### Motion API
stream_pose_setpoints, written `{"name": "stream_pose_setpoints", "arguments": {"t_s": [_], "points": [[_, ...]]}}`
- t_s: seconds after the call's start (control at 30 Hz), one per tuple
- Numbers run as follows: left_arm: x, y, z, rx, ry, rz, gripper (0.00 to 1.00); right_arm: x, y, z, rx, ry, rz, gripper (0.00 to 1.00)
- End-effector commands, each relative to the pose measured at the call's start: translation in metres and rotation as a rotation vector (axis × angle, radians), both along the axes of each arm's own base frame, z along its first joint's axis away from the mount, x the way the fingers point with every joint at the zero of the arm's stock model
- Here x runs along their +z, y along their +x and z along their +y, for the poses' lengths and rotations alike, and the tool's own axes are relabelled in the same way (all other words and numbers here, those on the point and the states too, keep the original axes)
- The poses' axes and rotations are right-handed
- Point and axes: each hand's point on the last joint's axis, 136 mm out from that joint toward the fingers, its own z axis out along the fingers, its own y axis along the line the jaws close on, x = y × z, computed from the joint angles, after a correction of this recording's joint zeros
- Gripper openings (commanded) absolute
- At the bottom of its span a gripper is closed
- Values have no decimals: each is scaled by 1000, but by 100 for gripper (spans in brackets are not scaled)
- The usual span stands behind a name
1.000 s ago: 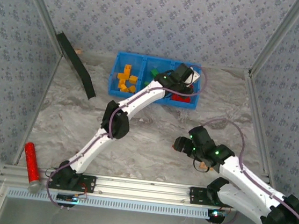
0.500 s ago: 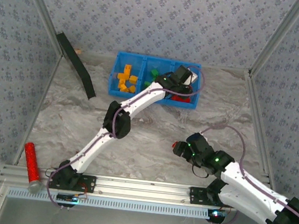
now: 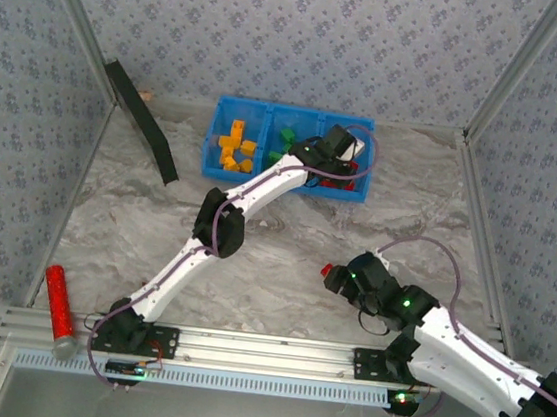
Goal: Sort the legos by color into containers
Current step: Place the lego in the container.
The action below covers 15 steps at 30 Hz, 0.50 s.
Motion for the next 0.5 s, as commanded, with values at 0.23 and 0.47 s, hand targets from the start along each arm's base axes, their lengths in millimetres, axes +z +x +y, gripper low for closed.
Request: {"name": "stream_pose_setpoints", "arguments": {"t_s": [0.23,0.47], "points": [[39,-4,-8,-23,-70,-29,45,-8,0,-9,-38,-40,-2,81],[75,-12,-16,-48,-118,-73,52,-8,4,-3,-30,-30,-1,81]]}}
